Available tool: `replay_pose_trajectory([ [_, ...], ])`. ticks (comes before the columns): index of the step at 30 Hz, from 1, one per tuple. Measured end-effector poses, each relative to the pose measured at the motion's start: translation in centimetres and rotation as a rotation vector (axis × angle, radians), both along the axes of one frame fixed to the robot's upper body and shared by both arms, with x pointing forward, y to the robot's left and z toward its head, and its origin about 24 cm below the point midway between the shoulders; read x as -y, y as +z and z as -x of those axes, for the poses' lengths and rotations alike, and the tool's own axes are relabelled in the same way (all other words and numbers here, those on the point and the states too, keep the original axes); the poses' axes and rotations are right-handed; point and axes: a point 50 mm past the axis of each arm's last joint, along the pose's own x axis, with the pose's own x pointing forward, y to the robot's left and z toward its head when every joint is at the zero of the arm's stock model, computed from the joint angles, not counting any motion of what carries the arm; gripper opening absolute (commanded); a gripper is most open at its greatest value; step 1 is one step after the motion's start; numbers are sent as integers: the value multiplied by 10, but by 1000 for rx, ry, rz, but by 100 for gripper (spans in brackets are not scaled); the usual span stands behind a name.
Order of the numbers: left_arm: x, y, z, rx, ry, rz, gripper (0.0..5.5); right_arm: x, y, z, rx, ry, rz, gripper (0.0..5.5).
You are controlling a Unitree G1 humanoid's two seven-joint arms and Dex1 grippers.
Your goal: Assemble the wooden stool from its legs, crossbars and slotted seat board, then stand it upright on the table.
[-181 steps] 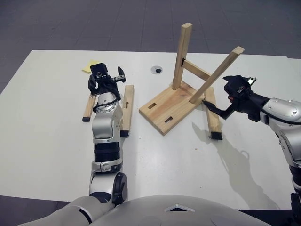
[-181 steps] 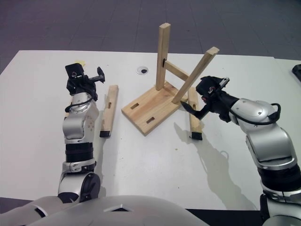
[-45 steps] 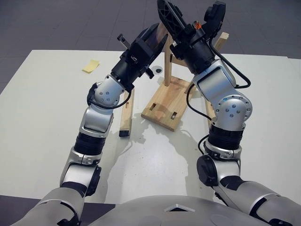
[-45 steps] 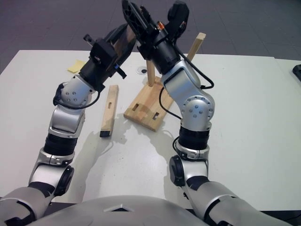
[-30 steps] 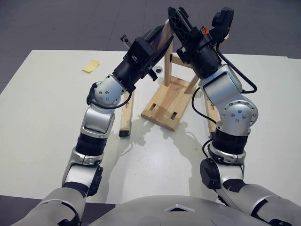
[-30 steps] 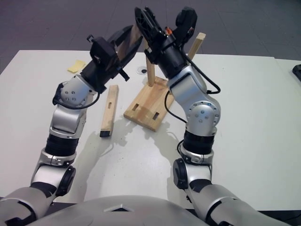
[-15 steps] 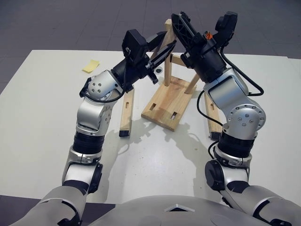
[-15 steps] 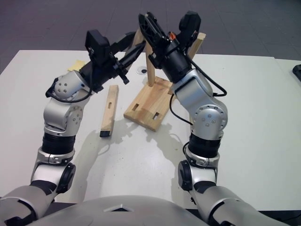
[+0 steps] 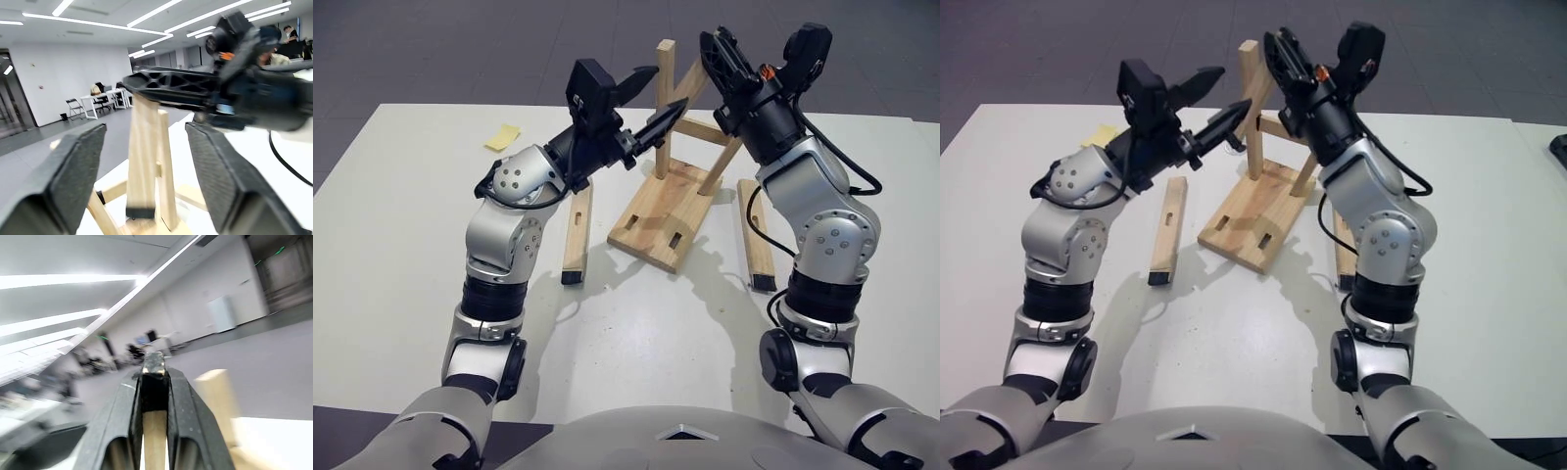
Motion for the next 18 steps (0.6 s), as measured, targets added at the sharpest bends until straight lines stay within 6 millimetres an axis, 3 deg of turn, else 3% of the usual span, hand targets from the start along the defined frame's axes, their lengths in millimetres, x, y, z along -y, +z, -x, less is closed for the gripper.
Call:
replay_pose_trajectory([
  [2,-7,-2,1,-44,14,40,393,15,4,5,74,-105,97,42],
  [5,-42,10,-9,-83,201,264,444,44,2,28,167,-225,252,42],
  [8,-76,9,-22,-152,436,482,496,81,-18,42,74,-429,280,42],
  [11,-98,-6,-32,-217,652,561,540,112,-35,46,-12,-652,280,42],
  [12,-101,-10,-34,-234,691,566,540,116,-40,47,-31,-678,274,42],
  [15,-107,-32,-43,-315,836,546,540,121,-78,44,-157,-725,221,42],
  [18,-96,-41,-45,-331,839,502,540,114,-98,43,-204,-700,89,42],
])
